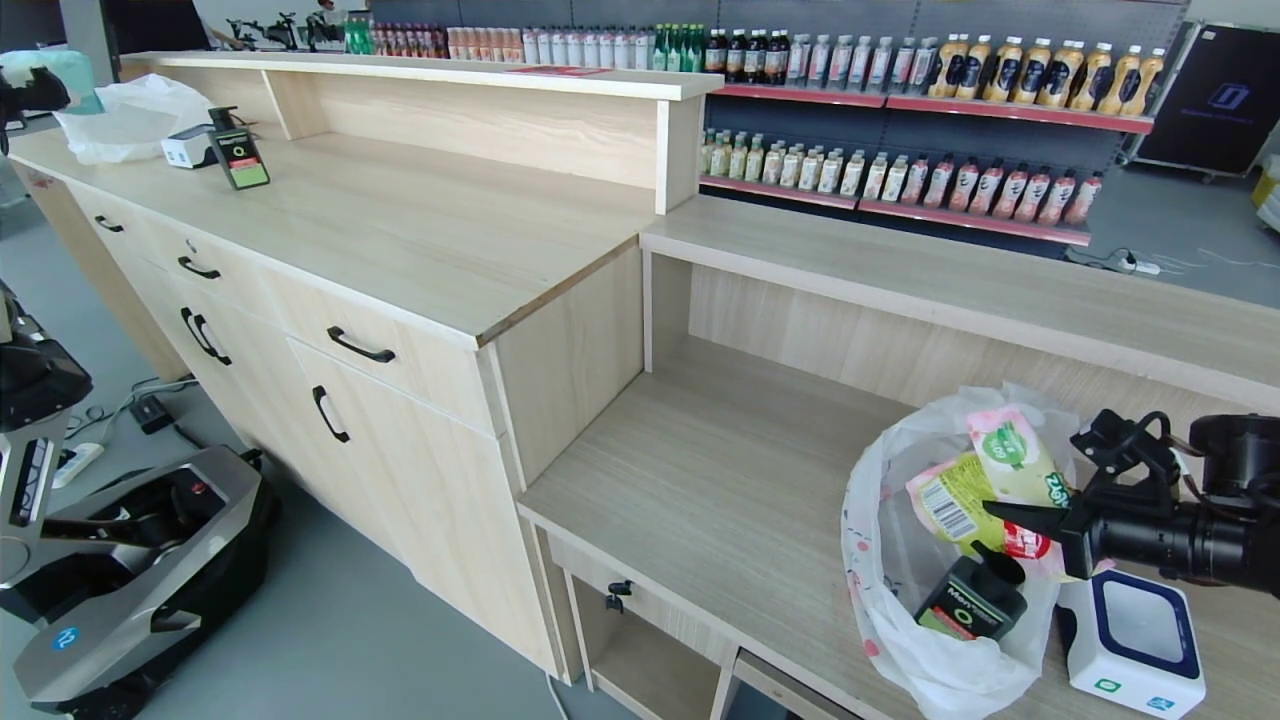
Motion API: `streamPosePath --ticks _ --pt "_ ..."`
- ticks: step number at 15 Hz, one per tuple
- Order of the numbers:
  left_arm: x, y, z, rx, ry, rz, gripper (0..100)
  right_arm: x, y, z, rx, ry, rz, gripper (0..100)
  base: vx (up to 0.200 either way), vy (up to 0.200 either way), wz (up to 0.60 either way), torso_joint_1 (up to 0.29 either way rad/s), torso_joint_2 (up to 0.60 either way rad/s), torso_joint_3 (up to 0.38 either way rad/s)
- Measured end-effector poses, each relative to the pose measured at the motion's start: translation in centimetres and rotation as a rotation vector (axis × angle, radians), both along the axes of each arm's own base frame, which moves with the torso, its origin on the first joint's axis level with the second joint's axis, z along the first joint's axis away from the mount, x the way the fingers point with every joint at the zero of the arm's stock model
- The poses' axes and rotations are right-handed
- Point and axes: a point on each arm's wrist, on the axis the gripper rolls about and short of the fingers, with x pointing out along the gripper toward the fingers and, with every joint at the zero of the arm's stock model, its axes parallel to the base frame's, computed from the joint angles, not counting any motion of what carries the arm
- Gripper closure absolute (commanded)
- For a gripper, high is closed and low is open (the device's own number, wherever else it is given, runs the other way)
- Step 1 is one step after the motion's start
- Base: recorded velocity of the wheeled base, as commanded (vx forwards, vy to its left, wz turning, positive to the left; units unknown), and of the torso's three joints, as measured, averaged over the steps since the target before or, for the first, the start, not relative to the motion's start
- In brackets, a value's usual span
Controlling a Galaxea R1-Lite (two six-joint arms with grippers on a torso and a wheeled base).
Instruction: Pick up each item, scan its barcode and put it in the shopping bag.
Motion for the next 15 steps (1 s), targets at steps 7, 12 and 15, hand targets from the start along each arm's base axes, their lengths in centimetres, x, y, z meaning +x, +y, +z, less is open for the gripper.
streamPosePath --ticks 7,12,15 --pt "0.0 0.0 0.0 0.000 0.000 0.000 0 0.1 -0.1 -0.5 0.004 0.010 0.008 100 0.000 0.000 0.00 0.000 0.00 0.000" --pt "0.0 0.0 0.0 0.000 0.000 0.000 0 0.6 0.0 -0.9 0.003 -0.002 0.020 100 0.000 0.000 0.00 0.000 0.00 0.000" --pt "0.0 0.0 0.0 0.000 0.000 0.000 0 1.1 0.4 -1.3 0.000 -0.005 0.037 100 0.000 0.000 0.00 0.000 0.00 0.000"
